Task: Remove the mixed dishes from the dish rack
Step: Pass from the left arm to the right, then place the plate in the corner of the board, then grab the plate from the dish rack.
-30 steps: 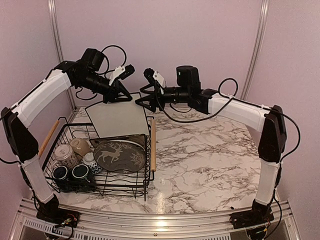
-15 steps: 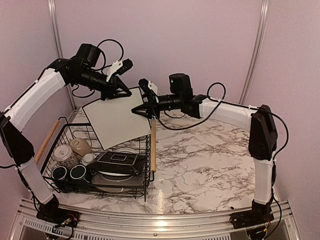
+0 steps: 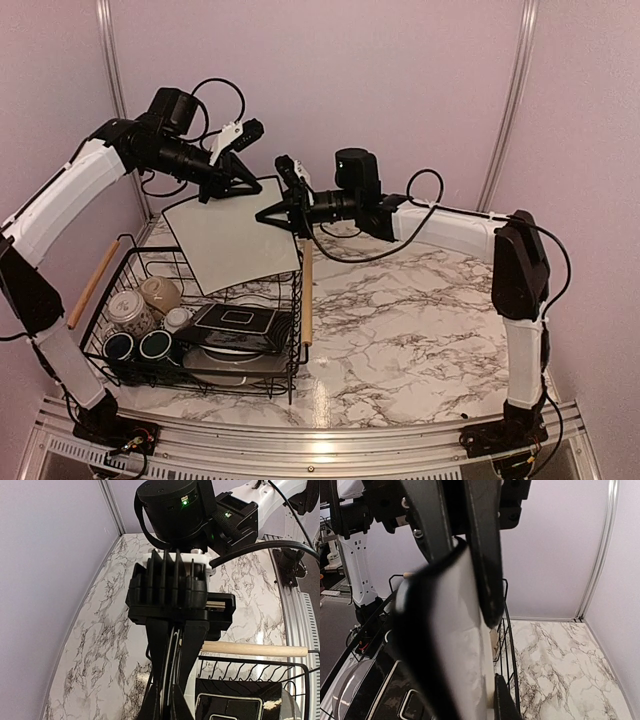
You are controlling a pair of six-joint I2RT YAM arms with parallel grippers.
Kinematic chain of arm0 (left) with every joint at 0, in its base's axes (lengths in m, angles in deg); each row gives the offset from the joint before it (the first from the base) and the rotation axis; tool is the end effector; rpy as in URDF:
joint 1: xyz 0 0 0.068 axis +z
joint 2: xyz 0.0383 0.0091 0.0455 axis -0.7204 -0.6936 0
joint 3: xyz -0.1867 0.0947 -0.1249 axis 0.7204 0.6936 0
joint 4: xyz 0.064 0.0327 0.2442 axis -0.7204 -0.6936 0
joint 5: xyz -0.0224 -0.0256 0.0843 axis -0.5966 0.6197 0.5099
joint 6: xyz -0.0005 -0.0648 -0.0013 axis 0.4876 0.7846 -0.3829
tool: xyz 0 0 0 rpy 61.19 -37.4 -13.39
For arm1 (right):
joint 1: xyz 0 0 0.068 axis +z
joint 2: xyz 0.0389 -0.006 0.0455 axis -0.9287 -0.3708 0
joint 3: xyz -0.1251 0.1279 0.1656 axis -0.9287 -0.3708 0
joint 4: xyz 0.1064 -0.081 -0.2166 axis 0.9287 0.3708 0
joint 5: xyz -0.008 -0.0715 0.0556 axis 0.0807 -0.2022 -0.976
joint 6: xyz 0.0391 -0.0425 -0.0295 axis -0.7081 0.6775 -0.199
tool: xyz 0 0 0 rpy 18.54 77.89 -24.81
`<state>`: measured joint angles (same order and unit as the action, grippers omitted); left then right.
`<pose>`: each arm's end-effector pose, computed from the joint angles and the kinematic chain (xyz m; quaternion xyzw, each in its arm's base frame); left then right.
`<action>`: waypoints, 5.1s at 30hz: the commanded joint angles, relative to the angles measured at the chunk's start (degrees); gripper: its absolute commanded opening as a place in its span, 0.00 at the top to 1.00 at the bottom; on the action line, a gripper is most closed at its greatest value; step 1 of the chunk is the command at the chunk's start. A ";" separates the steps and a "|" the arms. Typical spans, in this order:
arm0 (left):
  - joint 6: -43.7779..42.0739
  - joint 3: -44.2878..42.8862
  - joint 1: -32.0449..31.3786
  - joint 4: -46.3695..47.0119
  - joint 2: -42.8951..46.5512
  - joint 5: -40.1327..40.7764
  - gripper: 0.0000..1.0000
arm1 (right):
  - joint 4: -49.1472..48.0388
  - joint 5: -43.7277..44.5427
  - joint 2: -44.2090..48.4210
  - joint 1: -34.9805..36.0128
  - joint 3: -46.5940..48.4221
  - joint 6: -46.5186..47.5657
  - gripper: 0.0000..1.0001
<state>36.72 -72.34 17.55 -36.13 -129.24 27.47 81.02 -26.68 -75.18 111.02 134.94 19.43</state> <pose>0.3019 -0.1981 0.3978 0.5815 0.6212 -0.2357 0.4694 0.3313 0.3599 0.2894 -0.5559 0.4887 0.4761 0.4748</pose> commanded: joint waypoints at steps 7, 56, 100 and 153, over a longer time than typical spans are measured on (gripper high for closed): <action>19.61 15.40 -0.67 24.40 17.79 10.65 0.47 | -26.78 13.53 7.20 1.86 -9.66 -16.68 1.00; 54.72 50.78 -0.65 35.39 43.17 36.42 0.01 | -48.75 42.92 21.48 -41.10 -59.61 -82.51 1.00; 51.18 55.21 -1.57 24.65 39.18 44.00 0.01 | 12.85 43.39 45.28 -27.63 -57.62 -30.90 0.05; 90.96 61.96 -6.89 3.69 48.81 65.11 0.06 | 32.38 58.58 -5.00 32.43 9.27 7.56 0.16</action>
<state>128.60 -10.07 10.86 -30.68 -81.51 87.95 111.40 30.46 -77.63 141.68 140.31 27.69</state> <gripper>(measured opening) 0.930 0.844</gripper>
